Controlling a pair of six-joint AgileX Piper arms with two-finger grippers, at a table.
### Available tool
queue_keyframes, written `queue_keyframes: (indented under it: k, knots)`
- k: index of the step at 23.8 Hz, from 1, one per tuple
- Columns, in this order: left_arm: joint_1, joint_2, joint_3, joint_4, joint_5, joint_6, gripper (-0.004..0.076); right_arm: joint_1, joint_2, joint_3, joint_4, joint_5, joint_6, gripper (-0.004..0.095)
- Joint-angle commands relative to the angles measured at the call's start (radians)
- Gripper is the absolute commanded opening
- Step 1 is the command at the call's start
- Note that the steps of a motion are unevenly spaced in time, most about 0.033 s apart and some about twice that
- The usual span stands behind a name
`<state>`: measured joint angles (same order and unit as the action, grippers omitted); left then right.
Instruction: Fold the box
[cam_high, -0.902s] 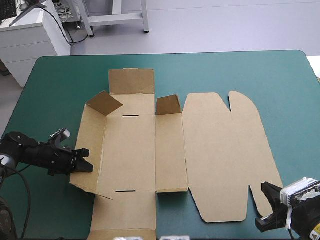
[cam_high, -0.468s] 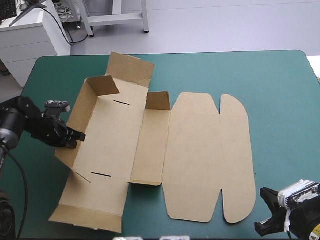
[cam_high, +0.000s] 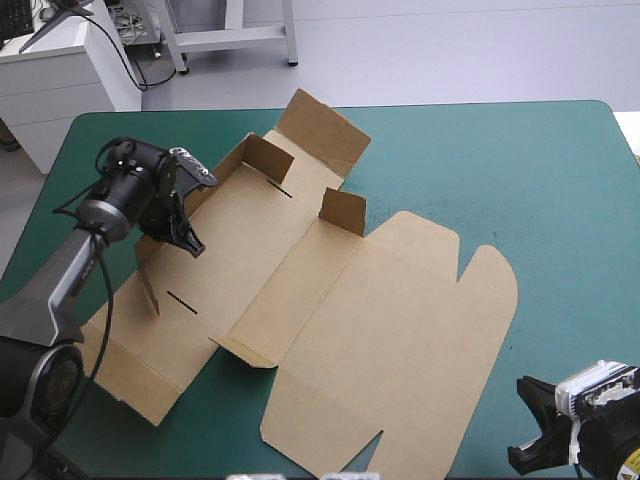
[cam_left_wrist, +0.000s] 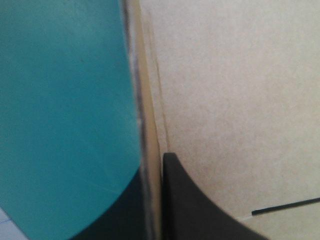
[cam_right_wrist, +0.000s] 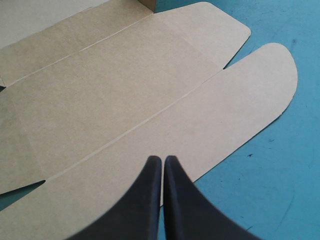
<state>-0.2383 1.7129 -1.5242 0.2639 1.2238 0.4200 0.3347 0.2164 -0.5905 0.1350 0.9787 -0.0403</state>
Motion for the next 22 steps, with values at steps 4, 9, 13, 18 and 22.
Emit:
queue_keyframes:
  k: [4, 9, 13, 18, 22]
  knots:
    - [-0.136, -0.014, -0.037, 0.242, -0.033, -0.004, -0.0008, -0.004, 0.015, -0.026, 0.015, -0.065, -0.011, 0.0000]
    - [-0.271, -0.014, -0.037, 0.379, -0.144, 0.001, -0.0008, -0.004, 0.015, -0.026, 0.015, -0.061, -0.011, 0.0000]
    - [-0.357, -0.016, -0.033, 0.401, -0.228, -0.028, -0.0008, -0.004, 0.015, -0.026, 0.015, -0.059, -0.011, 0.0000]
    - [-0.476, -0.046, 0.030, 0.551, -0.348, -0.113, -0.0009, -0.004, 0.015, -0.026, 0.015, -0.056, -0.011, 0.0000]
    - [-0.543, -0.075, 0.125, 0.776, -0.421, -0.208, -0.0009, -0.004, 0.015, -0.026, 0.015, -0.056, -0.011, 0.0000]
